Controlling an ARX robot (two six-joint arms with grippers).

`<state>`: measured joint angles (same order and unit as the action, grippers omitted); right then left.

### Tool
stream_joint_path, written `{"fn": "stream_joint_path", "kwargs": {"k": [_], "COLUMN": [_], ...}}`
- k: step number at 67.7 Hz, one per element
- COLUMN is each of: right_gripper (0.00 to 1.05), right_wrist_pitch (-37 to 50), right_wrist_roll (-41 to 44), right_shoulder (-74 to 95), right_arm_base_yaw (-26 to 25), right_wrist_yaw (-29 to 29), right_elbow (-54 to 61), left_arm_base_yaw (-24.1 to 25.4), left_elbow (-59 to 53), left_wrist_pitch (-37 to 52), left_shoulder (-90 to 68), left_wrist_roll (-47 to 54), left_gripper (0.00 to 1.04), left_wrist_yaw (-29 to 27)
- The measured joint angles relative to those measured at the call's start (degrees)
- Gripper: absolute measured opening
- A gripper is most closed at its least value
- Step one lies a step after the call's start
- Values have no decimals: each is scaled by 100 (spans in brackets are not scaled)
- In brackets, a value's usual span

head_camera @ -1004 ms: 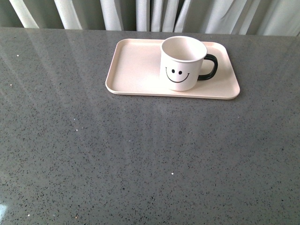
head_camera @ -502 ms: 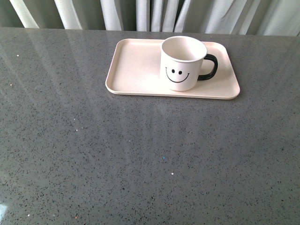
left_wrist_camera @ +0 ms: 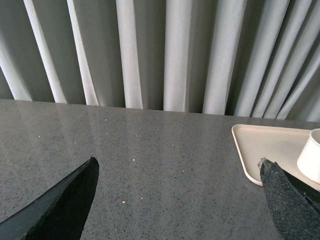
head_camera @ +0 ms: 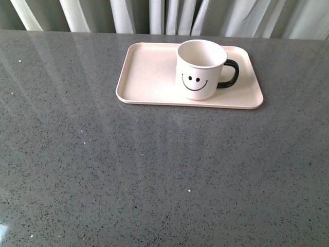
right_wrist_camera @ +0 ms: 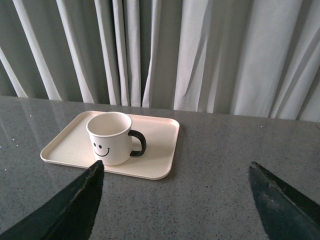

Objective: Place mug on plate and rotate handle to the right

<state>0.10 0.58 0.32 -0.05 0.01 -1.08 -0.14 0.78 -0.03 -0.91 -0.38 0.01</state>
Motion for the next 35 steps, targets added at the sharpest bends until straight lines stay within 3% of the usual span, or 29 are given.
{"fn": "stream_joint_path", "kwargs": {"k": [2, 35], "right_gripper": [97, 96], "right_wrist_pitch": [0, 0], "right_wrist_roll": [-4, -4], "right_shoulder": [0, 0], "right_arm_base_yaw": [0, 0], "right_wrist_yaw": [0, 0], "right_elbow": [0, 0], "left_arm_base_yaw": [0, 0], "left_elbow": [0, 0], "left_wrist_pitch": [0, 0], "left_shoulder": [0, 0], "left_wrist_roll": [0, 0], "left_gripper": [95, 95], "left_wrist_yaw": [0, 0]}}
